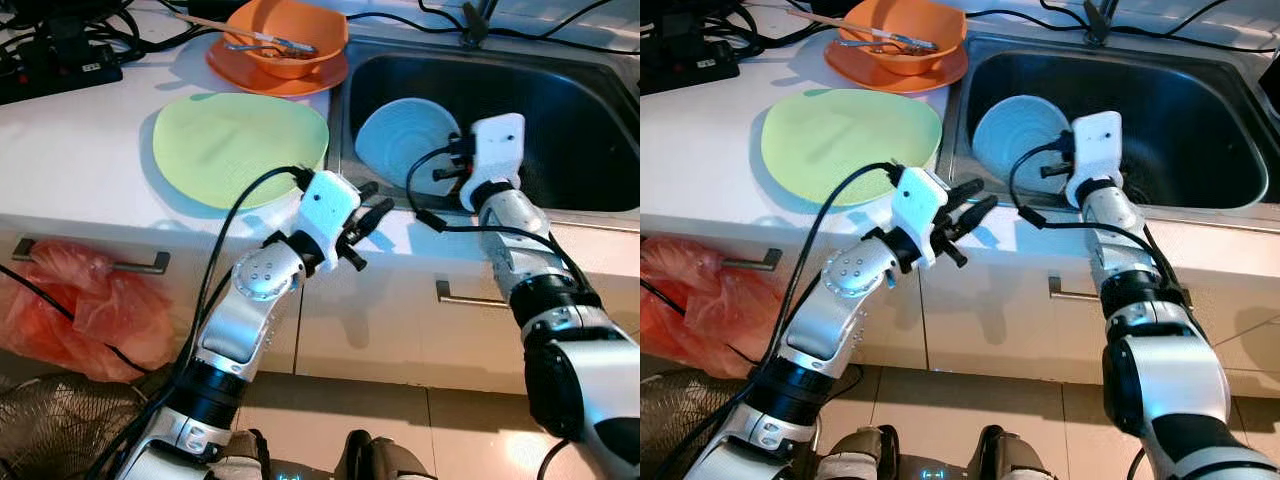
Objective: Kitchen organization
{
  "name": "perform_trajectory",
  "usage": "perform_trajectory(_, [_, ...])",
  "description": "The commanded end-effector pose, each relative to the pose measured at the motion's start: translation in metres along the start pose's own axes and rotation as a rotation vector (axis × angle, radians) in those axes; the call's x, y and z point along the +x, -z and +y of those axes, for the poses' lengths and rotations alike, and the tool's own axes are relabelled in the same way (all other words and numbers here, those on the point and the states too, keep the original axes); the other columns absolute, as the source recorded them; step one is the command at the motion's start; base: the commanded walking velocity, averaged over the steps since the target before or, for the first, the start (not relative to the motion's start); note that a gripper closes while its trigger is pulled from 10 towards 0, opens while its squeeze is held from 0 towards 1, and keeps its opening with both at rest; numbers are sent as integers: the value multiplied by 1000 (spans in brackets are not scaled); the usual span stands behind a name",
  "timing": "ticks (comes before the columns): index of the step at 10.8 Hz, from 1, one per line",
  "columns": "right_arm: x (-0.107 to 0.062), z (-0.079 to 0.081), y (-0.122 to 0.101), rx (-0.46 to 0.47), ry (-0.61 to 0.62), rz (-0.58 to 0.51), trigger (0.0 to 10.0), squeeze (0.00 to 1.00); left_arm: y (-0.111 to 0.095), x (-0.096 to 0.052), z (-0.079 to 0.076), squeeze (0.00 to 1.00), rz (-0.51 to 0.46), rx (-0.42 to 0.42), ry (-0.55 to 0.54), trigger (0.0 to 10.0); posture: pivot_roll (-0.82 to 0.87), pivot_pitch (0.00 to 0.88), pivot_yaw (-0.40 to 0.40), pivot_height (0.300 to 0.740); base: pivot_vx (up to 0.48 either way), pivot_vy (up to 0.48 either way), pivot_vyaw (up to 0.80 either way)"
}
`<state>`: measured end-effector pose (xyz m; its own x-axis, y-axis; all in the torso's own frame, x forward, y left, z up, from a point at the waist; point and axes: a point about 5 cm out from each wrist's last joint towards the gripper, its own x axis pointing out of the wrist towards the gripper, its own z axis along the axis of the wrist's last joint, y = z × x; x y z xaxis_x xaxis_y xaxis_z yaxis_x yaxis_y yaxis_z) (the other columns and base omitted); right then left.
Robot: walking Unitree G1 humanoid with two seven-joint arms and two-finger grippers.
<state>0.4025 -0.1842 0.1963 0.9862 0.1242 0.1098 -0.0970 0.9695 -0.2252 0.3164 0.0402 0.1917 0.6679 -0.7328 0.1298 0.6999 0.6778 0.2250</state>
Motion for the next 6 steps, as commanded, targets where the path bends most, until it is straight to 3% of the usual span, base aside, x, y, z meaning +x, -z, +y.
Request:
perform_trajectory(1, [-2,3,9,-24,-40,47,10000,0,-4,1,-6,0,-10,5,28,10000,192,172,-67,740,0,0,0])
perform_trajectory(3, [-2,11,12,-72,-97,71,10000,0,-4,1,-6,0,-7,6,27,10000,199,175,-69,740,0,0,0])
perform_trajectory(6, [0,8,9,-104,-102,81,10000,0,-4,0,-5,0,-4,6,26,10000,196,177,-68,740,0,0,0])
